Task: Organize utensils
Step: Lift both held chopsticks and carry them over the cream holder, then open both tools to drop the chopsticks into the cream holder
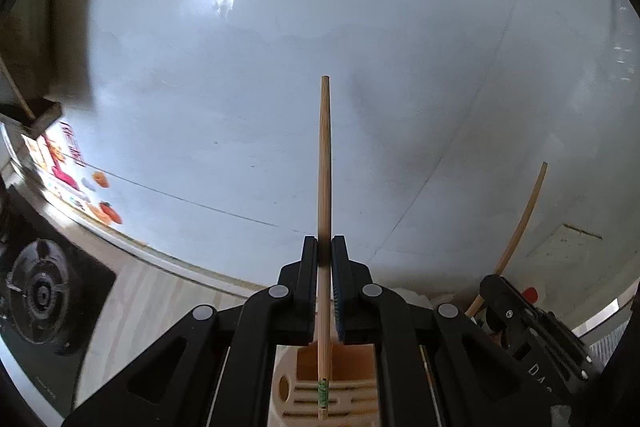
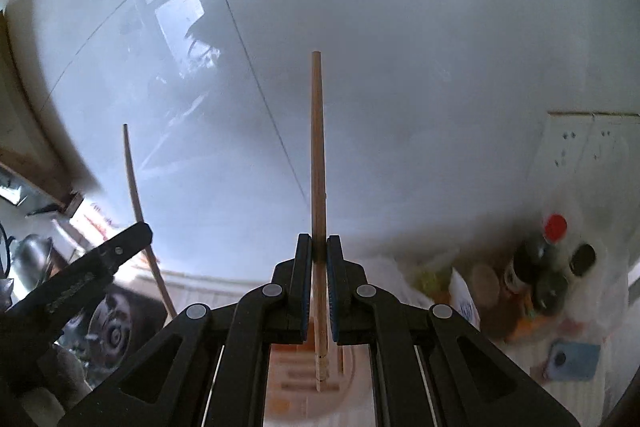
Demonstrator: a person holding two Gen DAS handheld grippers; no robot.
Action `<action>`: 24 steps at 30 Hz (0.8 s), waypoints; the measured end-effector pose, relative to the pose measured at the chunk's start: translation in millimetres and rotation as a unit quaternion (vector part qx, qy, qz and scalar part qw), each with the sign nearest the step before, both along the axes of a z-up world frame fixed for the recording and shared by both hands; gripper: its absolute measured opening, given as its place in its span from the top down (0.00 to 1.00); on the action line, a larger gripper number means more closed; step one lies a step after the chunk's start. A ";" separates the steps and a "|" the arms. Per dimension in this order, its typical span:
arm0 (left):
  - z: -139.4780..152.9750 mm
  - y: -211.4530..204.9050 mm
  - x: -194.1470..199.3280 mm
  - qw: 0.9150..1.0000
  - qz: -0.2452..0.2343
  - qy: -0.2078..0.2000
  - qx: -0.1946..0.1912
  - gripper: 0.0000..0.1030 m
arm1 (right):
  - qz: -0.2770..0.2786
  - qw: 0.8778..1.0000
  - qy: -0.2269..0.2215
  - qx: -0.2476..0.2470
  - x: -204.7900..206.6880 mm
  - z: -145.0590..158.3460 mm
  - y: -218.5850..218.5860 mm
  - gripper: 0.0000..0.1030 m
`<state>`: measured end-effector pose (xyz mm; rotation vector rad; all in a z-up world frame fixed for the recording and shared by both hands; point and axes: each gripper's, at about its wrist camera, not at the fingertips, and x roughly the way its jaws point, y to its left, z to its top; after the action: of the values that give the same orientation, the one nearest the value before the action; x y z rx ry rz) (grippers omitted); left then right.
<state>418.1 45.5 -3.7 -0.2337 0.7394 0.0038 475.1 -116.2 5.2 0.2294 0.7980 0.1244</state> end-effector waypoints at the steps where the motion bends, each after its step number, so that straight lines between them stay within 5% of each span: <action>1: -5.6 0.8 6.2 1.000 0.000 0.004 -0.005 0.96 | -0.004 1.000 -0.003 0.004 6.1 -4.2 0.2 0.93; 8: -31.8 3.9 27.8 1.000 -0.005 0.011 -0.007 0.96 | -0.011 0.999 -0.006 0.041 24.3 -35.1 -1.3 0.93; 24: -60.9 -1.8 7.8 0.997 -0.048 0.055 0.011 0.96 | 0.026 0.999 0.014 0.025 15.3 -59.3 5.2 0.93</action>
<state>425.9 43.7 -64.7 -0.1769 0.8588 -0.0670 490.4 -111.0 -54.1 0.2582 0.8304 0.1901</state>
